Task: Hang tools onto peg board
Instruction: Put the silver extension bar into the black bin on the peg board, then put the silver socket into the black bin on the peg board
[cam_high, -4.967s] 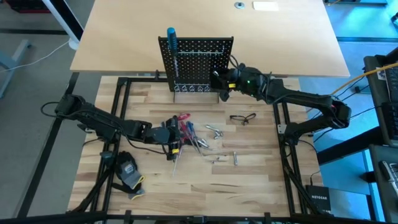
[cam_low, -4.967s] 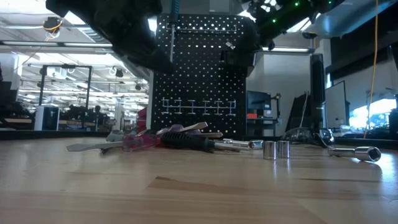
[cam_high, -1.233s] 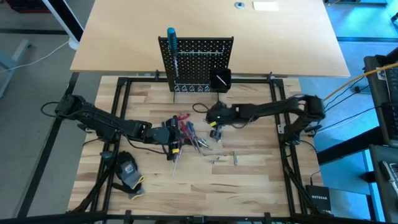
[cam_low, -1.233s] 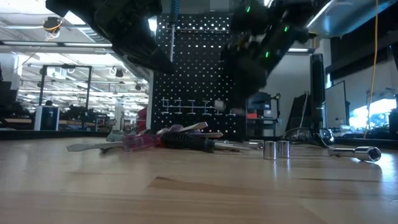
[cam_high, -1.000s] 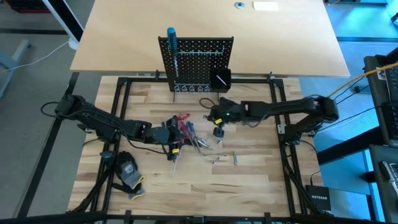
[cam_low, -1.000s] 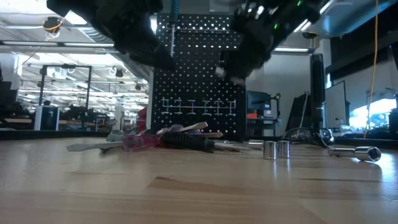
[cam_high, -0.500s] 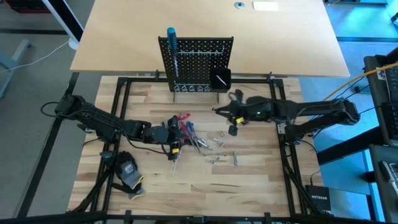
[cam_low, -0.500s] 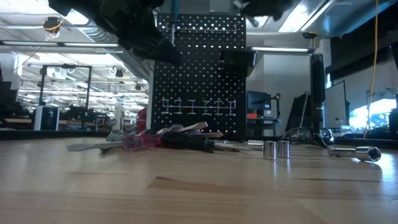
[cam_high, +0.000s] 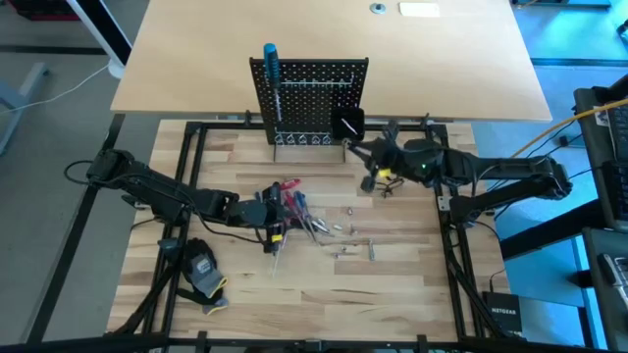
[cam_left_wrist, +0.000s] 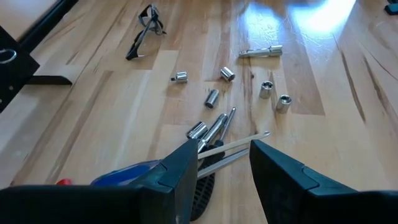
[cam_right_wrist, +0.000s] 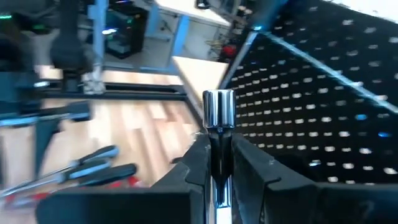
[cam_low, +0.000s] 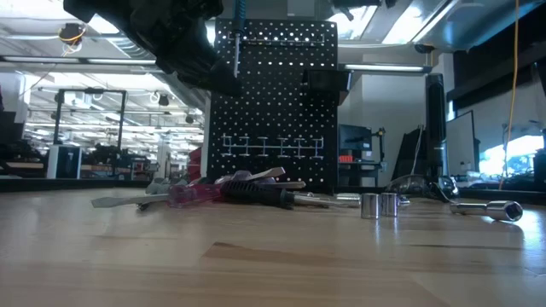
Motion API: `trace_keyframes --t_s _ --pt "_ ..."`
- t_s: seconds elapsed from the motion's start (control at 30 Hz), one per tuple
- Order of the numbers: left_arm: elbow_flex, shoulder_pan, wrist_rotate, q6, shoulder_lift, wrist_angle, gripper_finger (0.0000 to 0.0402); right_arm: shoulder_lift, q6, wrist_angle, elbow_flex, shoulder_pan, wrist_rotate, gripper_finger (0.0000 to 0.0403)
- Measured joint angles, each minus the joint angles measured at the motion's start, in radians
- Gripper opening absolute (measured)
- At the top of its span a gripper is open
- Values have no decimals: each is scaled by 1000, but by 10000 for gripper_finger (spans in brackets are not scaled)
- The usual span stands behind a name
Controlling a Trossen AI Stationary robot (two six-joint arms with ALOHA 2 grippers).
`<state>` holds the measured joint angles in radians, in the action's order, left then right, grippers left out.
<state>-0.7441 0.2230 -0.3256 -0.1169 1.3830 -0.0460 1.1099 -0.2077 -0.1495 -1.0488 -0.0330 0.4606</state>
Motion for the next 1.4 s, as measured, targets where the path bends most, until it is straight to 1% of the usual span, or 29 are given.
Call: trace_keyframes --t_s 0.1,0.37,0.43,0.6,0.83,0.93,1.23,1.3,1.4 --pt "0 -1 0 1 0 0 136 11 -1 29 -1 -65 -13 49" --pt "0 0 0 -12 0 4 136 93 31 26 -1 -238 -144 49" --pt "0 3 0 -13 0 5 136 113 44 26 -1 -267 -167 49" --pt "0 6 0 -14 0 4 136 152 61 21 -1 -311 -175 49" --pt "0 6 0 -14 0 4 136 176 79 21 0 -330 -177 49" --pt "0 6 0 -14 0 4 136 177 79 23 0 -328 -178 58" --pt "0 5 0 -15 0 4 136 177 69 22 0 -328 -166 131" --pt "0 5 0 -15 0 4 136 169 67 17 0 -327 -166 143" --pt "0 5 0 -17 0 4 136 135 15 1 0 -298 -183 153"
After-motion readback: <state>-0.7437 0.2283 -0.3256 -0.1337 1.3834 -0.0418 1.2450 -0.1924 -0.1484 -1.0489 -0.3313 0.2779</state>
